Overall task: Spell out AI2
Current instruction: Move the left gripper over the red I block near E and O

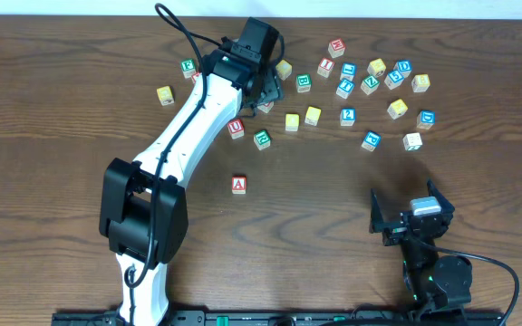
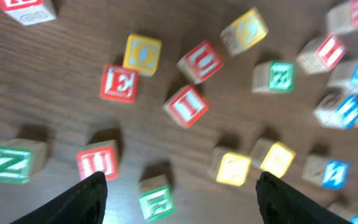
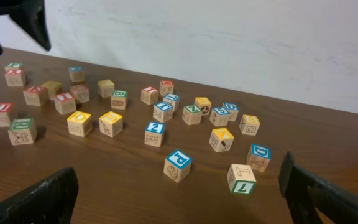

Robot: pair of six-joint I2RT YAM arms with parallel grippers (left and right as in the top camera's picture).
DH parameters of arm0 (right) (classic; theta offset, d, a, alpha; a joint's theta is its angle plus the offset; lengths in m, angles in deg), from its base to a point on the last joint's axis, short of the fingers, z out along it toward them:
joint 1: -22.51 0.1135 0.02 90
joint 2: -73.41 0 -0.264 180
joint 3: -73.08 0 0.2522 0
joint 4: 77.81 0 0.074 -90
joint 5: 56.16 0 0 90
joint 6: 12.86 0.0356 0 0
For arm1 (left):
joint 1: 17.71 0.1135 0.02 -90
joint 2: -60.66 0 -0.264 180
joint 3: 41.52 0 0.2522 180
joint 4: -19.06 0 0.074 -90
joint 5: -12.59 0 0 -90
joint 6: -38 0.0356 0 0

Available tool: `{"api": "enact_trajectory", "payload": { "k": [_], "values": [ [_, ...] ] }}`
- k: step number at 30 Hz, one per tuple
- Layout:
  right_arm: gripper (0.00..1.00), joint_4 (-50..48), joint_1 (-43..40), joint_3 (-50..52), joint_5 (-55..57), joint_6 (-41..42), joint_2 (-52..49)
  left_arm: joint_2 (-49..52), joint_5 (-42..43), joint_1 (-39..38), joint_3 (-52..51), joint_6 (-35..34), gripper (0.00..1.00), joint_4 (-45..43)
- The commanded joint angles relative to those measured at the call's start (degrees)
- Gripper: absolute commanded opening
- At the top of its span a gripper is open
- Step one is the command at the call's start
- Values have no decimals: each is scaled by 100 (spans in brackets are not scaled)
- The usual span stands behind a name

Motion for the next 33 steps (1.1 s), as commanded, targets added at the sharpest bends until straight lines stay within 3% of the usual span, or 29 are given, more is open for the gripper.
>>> {"api": "enact_trajectory", "payload": {
  "k": [1,16,33],
  "values": [
    [99,26,-44,9,26,63,31,-9,-192,-9,170,-813,75,-118],
    [99,26,-44,9,24,63,31,874,-330,-177,170,-1904,75,-35],
    [99,26,-44,9,26,63,31,1296,-675,-365,616,-1969,75,-46]
  ]
}}
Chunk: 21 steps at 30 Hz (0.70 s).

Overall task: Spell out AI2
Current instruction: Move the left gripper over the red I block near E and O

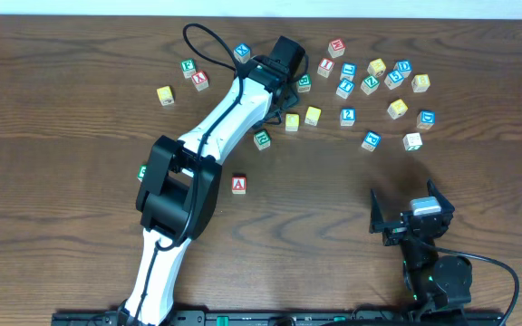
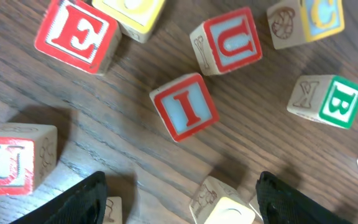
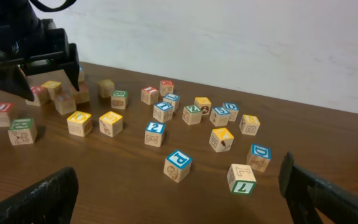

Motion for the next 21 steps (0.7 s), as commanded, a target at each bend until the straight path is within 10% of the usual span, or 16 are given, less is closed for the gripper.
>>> {"api": "enact_trajectory", "payload": {
  "k": [1,21],
  "values": [
    [99,26,-46,9,26,63,31,55,-295,28,122,-162,75,22],
    [99,26,-46,9,26,63,31,291,-385,26,120,-197,75,-404]
  ]
}}
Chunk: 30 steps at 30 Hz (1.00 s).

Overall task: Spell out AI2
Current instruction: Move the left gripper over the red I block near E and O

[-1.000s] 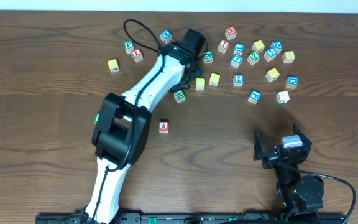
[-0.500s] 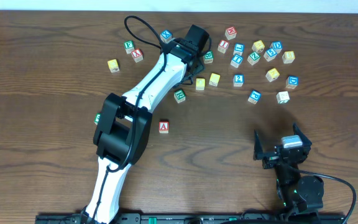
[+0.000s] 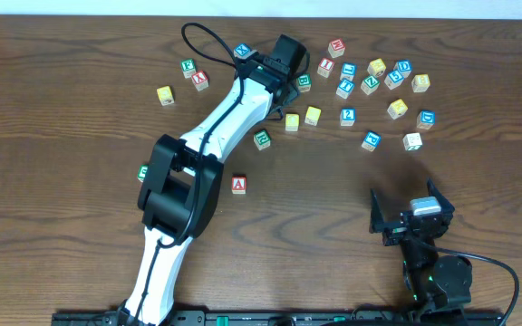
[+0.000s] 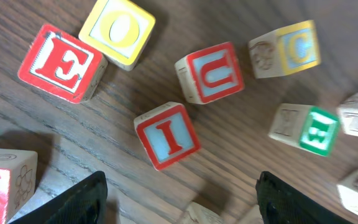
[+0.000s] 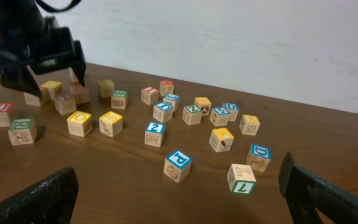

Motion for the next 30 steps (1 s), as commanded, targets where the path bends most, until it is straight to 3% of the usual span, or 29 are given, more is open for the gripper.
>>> {"api": "enact_trajectory", "payload": {
  "k": [1,30],
  "values": [
    [99,26,-44,9,26,63,31,184,-140,22,118,-52,76,24],
    [99,26,-44,9,24,63,31,337,-286,146,114,-33,76,92]
  ]
}}
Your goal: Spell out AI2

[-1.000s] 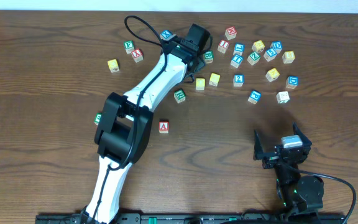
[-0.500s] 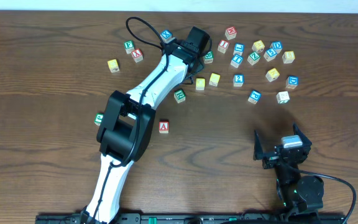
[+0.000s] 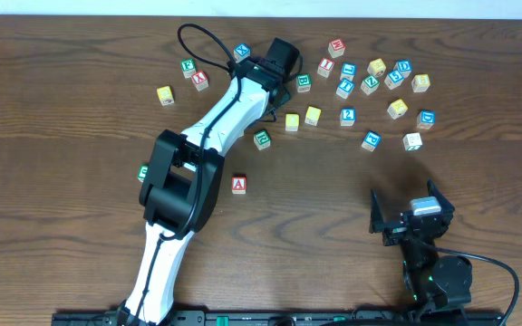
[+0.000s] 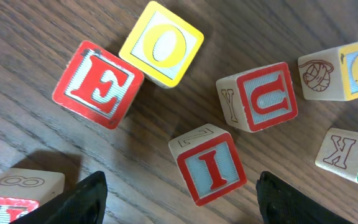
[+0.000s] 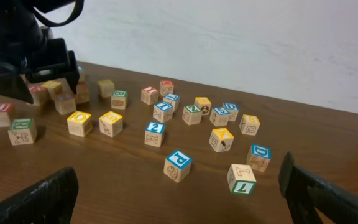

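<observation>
The red "I" block [image 4: 211, 167] lies flat on the table just ahead of my left gripper [image 4: 180, 208], which is open, one finger on either side of and below the block. From overhead the left arm reaches to the far block cluster [image 3: 277, 56]. A red "A" block [image 3: 238, 185] stands alone mid-table. The blue "2" block [image 5: 155, 132] sits in the right part of the scatter [image 3: 348, 116]. My right gripper [image 5: 179, 202] rests open near the front right [image 3: 408, 206], holding nothing.
Close round the "I" lie a red "E" [image 4: 97, 84], a yellow "O" [image 4: 161, 43], a red "U" [image 4: 258, 96] and a yellow "C" block [image 4: 344, 67]. Several more letter blocks spread along the far side [image 3: 374, 86]. A green block [image 3: 262, 139] lies beside the arm.
The left wrist has shifted a little to the left over the cluster. In its view the "I" block now sits lower and further right, nearer the line between the open fingers. The right arm is unmoved.
At first the left gripper was open high over the cluster, many blocks in view. Then it was low over the "I" block, and later slightly shifted with the block left of centre. Now the "I" lies between the finger lines. The "A" block and right arm stayed put.
</observation>
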Robot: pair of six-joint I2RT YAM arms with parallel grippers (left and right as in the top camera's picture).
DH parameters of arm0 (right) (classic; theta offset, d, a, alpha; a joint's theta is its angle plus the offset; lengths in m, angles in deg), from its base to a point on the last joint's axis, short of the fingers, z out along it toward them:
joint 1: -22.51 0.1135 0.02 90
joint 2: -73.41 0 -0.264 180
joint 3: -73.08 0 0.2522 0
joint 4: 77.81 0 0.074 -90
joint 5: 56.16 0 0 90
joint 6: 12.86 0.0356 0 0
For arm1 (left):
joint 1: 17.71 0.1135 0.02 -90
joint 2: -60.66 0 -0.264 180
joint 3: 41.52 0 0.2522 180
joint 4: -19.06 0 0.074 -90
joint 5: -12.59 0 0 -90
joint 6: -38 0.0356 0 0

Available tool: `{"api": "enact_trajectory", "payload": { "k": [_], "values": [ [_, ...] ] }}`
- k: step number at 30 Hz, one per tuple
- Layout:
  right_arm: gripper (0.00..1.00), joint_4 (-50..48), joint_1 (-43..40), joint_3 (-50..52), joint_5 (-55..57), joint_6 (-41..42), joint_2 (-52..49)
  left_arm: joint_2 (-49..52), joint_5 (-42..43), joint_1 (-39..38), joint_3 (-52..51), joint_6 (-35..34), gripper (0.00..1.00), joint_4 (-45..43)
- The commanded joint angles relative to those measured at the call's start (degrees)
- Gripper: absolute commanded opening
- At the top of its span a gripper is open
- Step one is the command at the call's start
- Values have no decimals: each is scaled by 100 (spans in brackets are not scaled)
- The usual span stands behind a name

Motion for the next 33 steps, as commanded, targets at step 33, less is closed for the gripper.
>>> {"api": "enact_trajectory", "payload": {
  "k": [33],
  "values": [
    [99,24,-46,9,24,63,31,396,55,17,111,-33,62,-63]
  ]
}}
